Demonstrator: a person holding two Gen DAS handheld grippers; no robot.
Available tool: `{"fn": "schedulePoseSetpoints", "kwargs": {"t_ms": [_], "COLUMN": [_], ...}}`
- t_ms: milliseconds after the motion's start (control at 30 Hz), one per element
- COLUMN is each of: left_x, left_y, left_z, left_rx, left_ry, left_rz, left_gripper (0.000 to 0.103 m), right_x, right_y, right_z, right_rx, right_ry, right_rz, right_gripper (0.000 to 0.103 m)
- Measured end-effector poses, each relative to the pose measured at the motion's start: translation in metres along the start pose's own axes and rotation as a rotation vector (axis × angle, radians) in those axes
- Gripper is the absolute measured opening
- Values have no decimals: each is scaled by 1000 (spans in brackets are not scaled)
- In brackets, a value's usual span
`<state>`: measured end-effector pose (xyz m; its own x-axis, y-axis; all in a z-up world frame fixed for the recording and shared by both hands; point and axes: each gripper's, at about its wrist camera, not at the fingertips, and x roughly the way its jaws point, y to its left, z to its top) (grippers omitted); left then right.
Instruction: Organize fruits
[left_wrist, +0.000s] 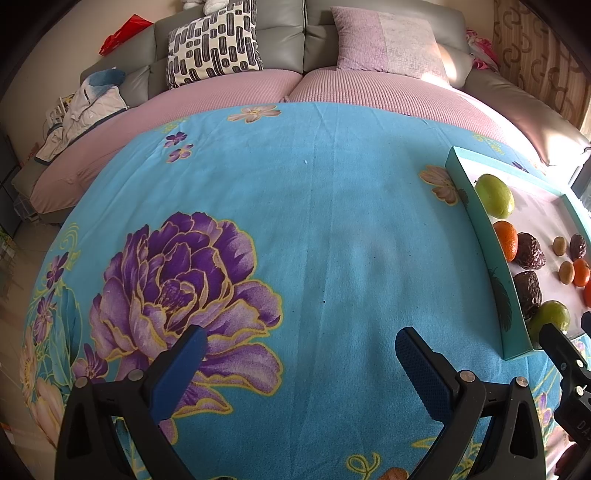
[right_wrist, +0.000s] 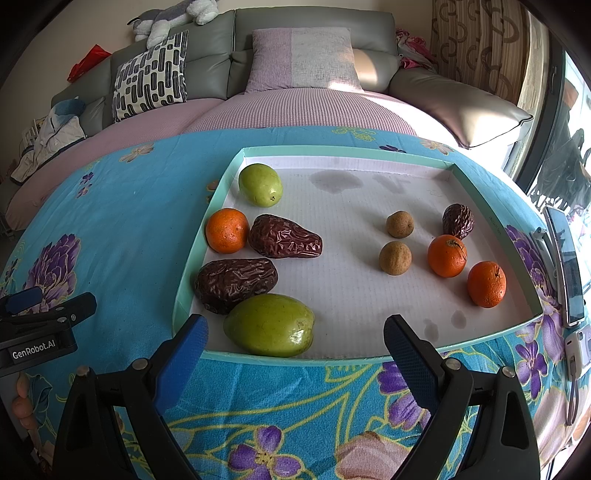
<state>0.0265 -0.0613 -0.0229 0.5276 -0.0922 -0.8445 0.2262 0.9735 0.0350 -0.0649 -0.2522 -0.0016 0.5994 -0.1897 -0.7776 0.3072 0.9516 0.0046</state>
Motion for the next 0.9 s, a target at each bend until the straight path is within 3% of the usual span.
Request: {"fn": "schedulePoseSetpoints", "kwargs": {"t_ms": [900], "left_x": [-4], "left_y": [1], "left_z": [0], "left_rx": [3], "left_ry": [-4], "left_rz": [1], "left_gripper": [103], "right_x": [0], "right_y": [0], "right_z": [0], "right_rx": [0], "right_ry": [0], "right_rz": [0], "right_gripper": [96]}}
